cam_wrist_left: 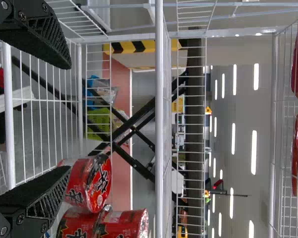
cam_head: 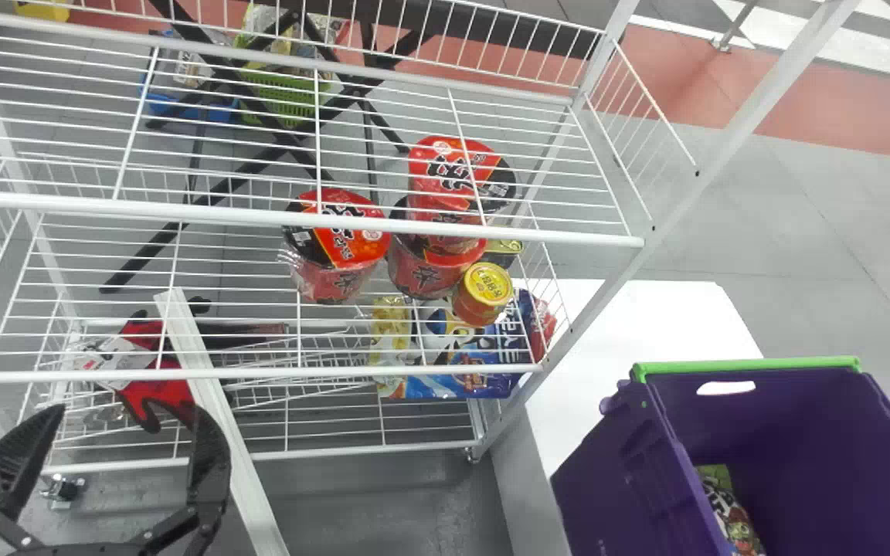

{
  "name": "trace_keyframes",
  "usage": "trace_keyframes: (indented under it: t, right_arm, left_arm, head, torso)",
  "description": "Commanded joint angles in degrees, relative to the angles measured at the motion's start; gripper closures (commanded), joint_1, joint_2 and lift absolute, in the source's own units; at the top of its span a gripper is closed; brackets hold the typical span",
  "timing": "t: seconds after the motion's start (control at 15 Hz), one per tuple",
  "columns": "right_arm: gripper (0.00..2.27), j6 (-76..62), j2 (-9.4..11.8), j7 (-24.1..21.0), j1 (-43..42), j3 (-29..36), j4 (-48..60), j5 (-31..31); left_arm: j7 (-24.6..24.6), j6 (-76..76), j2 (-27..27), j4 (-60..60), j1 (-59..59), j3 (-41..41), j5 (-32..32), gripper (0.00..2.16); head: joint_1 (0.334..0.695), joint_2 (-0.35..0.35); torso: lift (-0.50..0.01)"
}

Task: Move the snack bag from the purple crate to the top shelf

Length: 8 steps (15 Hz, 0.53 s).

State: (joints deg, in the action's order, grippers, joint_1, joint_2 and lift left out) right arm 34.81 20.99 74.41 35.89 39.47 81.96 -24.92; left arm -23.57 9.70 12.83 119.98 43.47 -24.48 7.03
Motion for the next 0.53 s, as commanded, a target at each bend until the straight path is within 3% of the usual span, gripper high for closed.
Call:
trace_keyframes:
  t: [0.0,0.47]
  right_arm:
    - [0.1,-0.22,0.28,-0.49,-0.38,-0.71,-1.98,-1.62]
    - [0.15,-3.38,-0.16,-3.04,1.38,0.08,-5.23,-1.71]
  left_arm:
    - [0.02,0.01,0.0,-0.1,-0.22,0.04,-0.18,0.09]
    - [0.37,0.71,0.27,-0.89,-1.1,0.92,-1.49,0.09]
  head:
    - [0.695,-0.35]
    - [0.695,-0.35]
  torso:
    - [-0.468]
    - [-0.468]
